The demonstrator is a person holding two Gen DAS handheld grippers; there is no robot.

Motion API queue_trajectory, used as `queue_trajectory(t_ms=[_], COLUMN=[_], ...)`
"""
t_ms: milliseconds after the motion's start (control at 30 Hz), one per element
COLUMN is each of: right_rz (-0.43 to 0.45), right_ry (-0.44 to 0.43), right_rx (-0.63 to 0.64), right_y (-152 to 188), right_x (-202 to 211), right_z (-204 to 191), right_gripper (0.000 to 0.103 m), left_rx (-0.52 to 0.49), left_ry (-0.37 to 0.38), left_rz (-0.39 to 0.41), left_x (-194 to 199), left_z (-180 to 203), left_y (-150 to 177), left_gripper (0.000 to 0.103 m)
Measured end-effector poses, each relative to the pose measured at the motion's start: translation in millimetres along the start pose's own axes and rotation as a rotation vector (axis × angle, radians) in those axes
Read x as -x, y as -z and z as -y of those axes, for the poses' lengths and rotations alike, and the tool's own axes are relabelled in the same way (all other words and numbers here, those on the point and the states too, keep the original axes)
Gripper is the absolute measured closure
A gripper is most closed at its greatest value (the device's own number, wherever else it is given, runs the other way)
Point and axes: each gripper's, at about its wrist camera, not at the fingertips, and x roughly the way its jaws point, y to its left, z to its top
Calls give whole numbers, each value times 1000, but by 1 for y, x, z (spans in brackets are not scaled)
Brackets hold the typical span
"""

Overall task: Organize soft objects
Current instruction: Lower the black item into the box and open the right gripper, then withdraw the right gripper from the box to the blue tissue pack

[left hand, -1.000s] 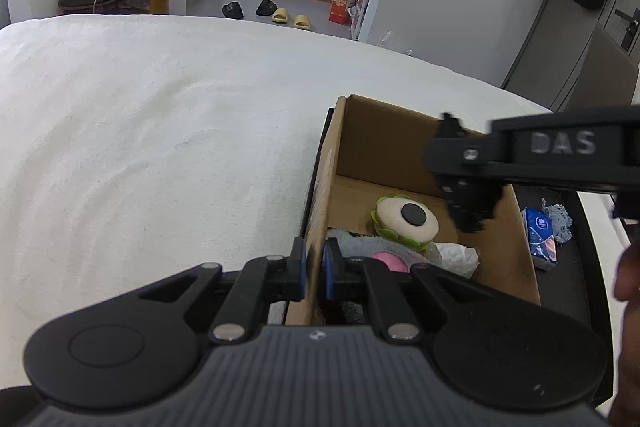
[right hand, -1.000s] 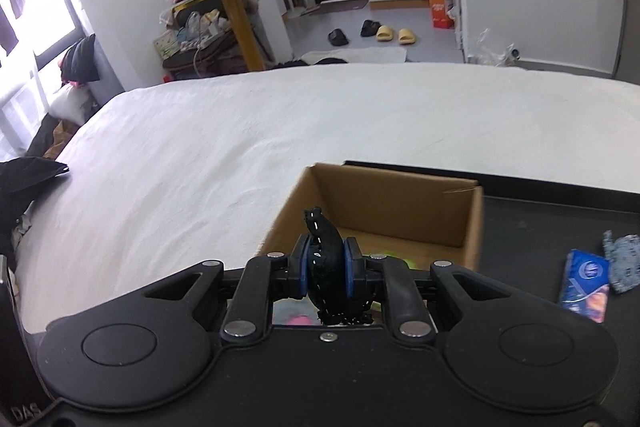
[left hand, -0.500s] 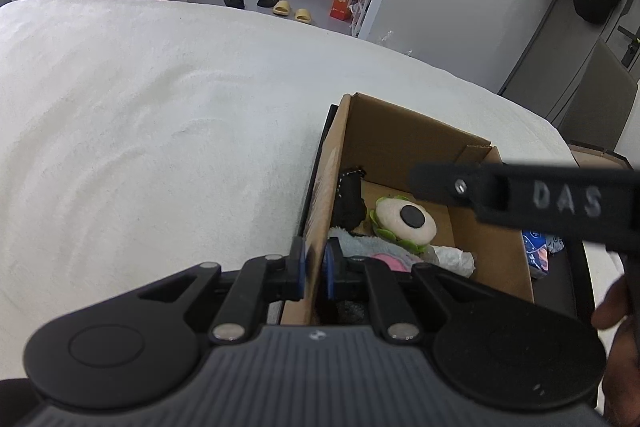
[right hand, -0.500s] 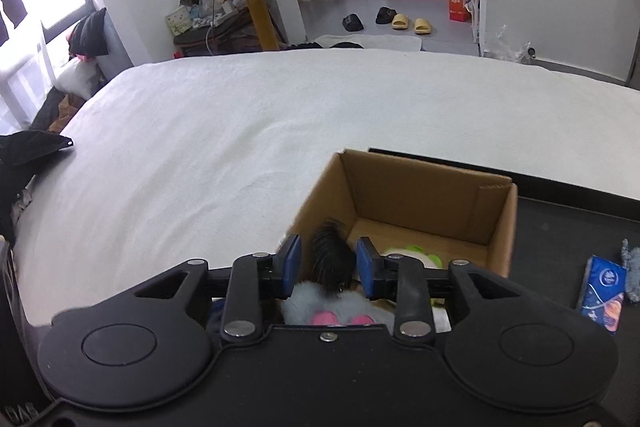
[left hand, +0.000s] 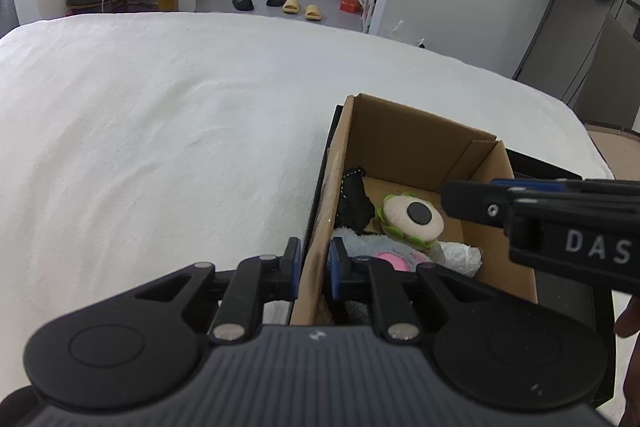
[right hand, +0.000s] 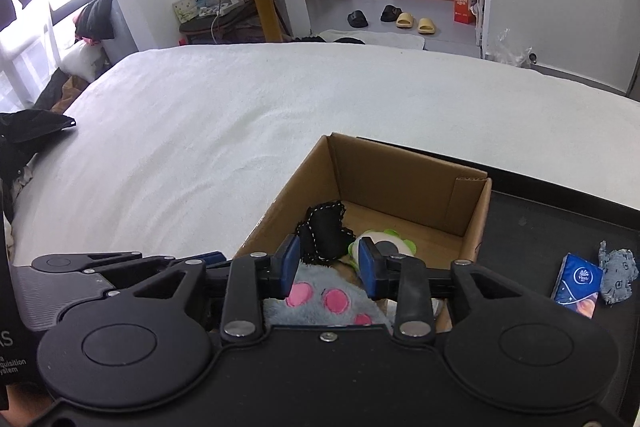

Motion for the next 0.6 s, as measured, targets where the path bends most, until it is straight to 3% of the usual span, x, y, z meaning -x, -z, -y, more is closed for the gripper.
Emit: queue_trajectory(t_ms=[100, 600], right_rz=[4, 5], right_ry=[2, 47], right_rx=[10, 55], right_y=[0, 2], right_x=[2, 19], right_z=[3, 39], right_gripper=[58, 50], left_rx=[-8, -55], left_ry=[-24, -119], left_rz=[-10, -3], left_x=[-2, 4], left_z=[2, 18], left_y=[-1, -13], left_gripper=[84, 55])
